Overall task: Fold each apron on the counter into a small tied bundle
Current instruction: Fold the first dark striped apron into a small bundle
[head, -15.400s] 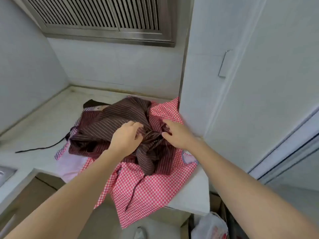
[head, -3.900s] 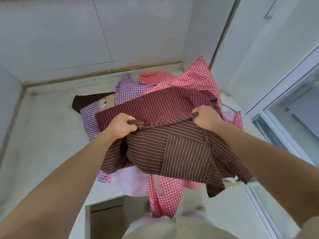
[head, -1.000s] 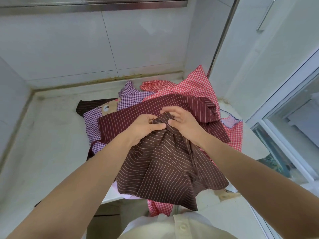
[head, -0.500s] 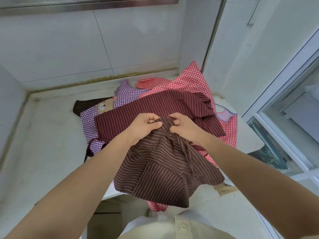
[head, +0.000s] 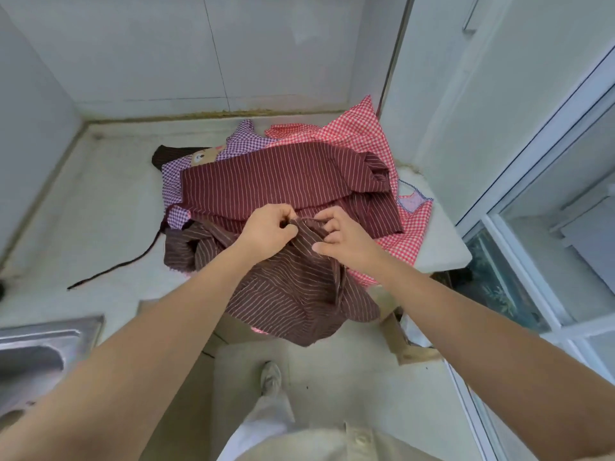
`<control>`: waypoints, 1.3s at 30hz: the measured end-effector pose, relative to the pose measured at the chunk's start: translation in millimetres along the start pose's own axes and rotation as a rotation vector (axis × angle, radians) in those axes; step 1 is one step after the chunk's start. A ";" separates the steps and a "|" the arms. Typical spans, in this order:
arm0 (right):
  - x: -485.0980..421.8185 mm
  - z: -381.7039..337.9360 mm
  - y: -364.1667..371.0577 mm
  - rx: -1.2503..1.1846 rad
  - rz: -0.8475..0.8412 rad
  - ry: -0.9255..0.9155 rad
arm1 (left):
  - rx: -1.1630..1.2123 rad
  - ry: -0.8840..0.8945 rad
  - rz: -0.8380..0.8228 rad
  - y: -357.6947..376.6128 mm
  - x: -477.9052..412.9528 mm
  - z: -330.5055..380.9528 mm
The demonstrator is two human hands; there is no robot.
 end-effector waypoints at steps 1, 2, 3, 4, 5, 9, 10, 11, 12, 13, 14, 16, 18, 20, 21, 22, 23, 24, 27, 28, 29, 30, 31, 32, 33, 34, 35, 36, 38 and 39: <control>9.6 1.4 0.1 0.054 0.012 -0.029 | -0.008 0.014 -0.001 5.7 11.2 3.9; 21.3 3.3 1.0 0.105 0.025 -0.059 | -0.004 0.009 -0.010 12.5 24.9 7.7; 29.8 5.2 2.7 0.148 0.035 -0.088 | 0.009 -0.005 -0.017 18.1 36.3 9.9; 40.4 7.6 4.7 0.193 0.031 -0.119 | 0.022 -0.028 -0.022 24.1 50.2 11.3; 49.2 11.4 7.5 0.240 0.010 -0.142 | 0.043 -0.045 -0.029 28.9 61.2 11.3; 81.5 49.3 17.1 0.357 -0.119 -0.061 | 0.239 -0.104 -0.086 37.8 109.0 14.7; 88.8 59.0 17.6 0.328 -0.161 0.000 | 0.276 -0.126 -0.104 38.6 118.6 15.5; 95.5 67.1 16.9 0.271 -0.204 0.063 | 0.304 -0.138 -0.120 38.5 127.5 18.0; 103.6 72.2 15.9 0.195 -0.230 0.114 | 0.312 -0.158 -0.134 38.6 136.7 19.7; 106.9 74.8 13.9 0.123 -0.206 0.144 | 0.318 -0.173 -0.136 38.5 140.9 20.7; 110.4 75.3 10.5 0.070 -0.131 0.143 | 0.319 -0.198 -0.121 38.4 144.9 19.0; 114.4 71.2 1.7 0.002 0.090 0.071 | 0.362 -0.290 -0.039 37.9 147.7 10.7; 117.7 66.4 -5.4 0.007 0.173 0.001 | 0.415 -0.366 0.023 36.9 147.8 2.9; 122.1 65.8 -7.5 0.067 -0.016 0.022 | 0.438 -0.401 0.017 38.1 149.1 1.2; 127.0 67.0 -5.8 0.087 -0.208 0.082 | 0.445 -0.407 0.004 39.9 150.3 2.0; 135.6 68.6 -3.5 0.092 -0.431 0.166 | 0.441 -0.411 -0.023 42.9 153.1 5.1; 144.2 70.7 -0.4 0.086 -0.649 0.249 | 0.432 -0.411 -0.050 47.0 155.6 7.0; 150.7 74.3 3.2 0.078 -0.810 0.306 | 0.425 -0.412 -0.087 51.6 157.6 7.8; 155.0 85.7 15.0 0.096 -0.754 0.224 | 0.468 -0.448 -0.152 63.7 164.3 7.3; 152.5 86.4 16.5 0.077 -0.603 0.178 | 0.505 -0.472 -0.158 65.0 164.5 6.4; 150.5 87.1 15.6 0.033 -0.446 0.155 | 0.546 -0.489 -0.165 67.5 164.4 7.0; 149.1 86.6 13.5 -0.017 -0.322 0.139 | 0.580 -0.503 -0.174 67.5 164.6 9.5; 147.8 87.4 11.5 -0.054 -0.243 0.116 | 0.613 -0.515 -0.178 68.5 163.5 10.0; 147.5 87.9 9.8 -0.071 -0.204 0.094 | 0.637 -0.525 -0.181 67.8 162.8 12.3; 146.8 88.8 8.5 -0.076 -0.182 0.071 | 0.657 -0.534 -0.180 67.4 161.4 12.4; 147.2 87.7 7.7 -0.070 -0.154 0.046 | 0.665 -0.536 -0.188 65.7 161.1 14.1; 147.1 86.4 7.3 -0.068 -0.118 0.017 | 0.676 -0.525 -0.200 63.7 161.3 15.8; 147.1 85.0 7.3 -0.077 -0.078 -0.001 | 0.684 -0.512 -0.220 61.4 162.1 17.6; 147.5 79.4 8.7 -0.180 -0.053 -0.002 | 0.715 -0.485 -0.272 58.3 164.5 18.1; 147.2 77.4 10.5 -0.234 -0.079 0.011 | 0.732 -0.478 -0.300 57.7 165.2 17.2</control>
Point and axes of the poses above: each hand's wrist, its own x-axis away from the middle knuckle, its own y-axis out of the palm, z = x × y, the point moved 2 cm from there along -x, towards the middle knuckle, and after that the axes turned 7 degrees about z, right-handed, at the moved point
